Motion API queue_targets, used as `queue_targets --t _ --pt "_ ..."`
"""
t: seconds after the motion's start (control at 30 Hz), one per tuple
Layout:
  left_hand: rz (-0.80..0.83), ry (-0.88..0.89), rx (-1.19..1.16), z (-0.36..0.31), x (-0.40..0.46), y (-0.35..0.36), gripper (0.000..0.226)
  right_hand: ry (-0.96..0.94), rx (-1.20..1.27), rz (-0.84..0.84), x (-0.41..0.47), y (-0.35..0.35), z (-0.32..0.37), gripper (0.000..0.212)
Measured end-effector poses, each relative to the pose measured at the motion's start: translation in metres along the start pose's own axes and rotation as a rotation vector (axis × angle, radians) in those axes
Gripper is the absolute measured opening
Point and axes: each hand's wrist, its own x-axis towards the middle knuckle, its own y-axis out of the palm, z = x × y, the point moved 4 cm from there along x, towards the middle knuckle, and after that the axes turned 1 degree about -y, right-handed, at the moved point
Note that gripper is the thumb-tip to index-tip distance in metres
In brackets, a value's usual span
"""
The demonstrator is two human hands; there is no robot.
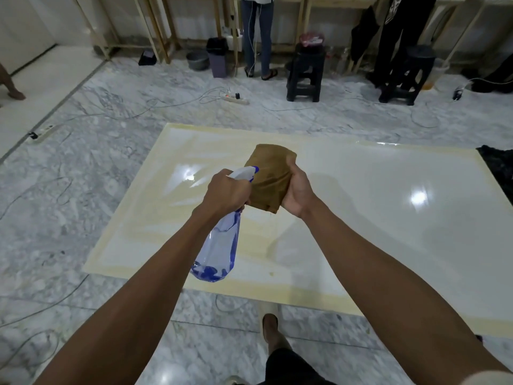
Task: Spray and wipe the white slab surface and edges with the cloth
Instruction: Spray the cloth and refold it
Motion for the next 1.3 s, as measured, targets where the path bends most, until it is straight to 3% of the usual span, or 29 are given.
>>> queue_targets --t 0.17,0.3,0.37,0.47,0.6,0.67,0.73,0.8,0.93,1.07,1.3 --pt "-0.015 -0.001 -0.002 -0.027 0.077 0.014 0.036 0.062 0.025 -0.027 0.074 -0.027 0.025 0.062" --pt "0.003 0.008 -0.031 -0.047 0.147 0.024 0.030 0.061 -0.131 -0.202 0.150 -0.079 0.069 0.057" --pt "0.006 0.030 -0.068 -0.055 0.179 0.026 0.022 0.046 -0.368 -0.337 0.190 -0.109 0.098 0.055" --pt "0.005 0.005 -0.117 -0.056 0.220 0.027 0.027 -0.088 -0.934 -0.470 0.247 -0.135 0.135 0.049" --pt "0.016 0.003 -0.150 -0.049 0.266 0.033 0.038 -0.254 -1.428 -0.329 0.330 -0.150 0.132 0.052" --pt "0.007 -0.004 -0.141 -0.039 0.284 0.037 0.034 -0.217 -1.628 -0.295 0.367 -0.161 0.108 0.059" --pt "0.001 -0.012 -0.122 -0.029 0.294 0.039 0.031 -0.051 -1.888 -0.274 0.386 -0.169 0.070 0.063" --pt "0.012 -0.024 -0.106 -0.018 0.299 0.041 0.037 0.005 -2.018 -0.246 0.386 -0.173 0.037 0.060" --pt "0.030 -0.093 -0.110 0.008 0.293 0.037 0.031 -0.136 -2.056 -0.172 0.359 -0.174 -0.003 0.053" --pt "0.036 -0.086 -0.064 0.021 0.270 0.034 0.016 -0.198 -2.045 -0.131 0.307 -0.162 -0.042 0.055" --pt "0.084 -0.079 -0.047 0.052 0.189 0.019 0.019 -0.282 -2.083 -0.067 0.185 -0.148 -0.126 0.057"
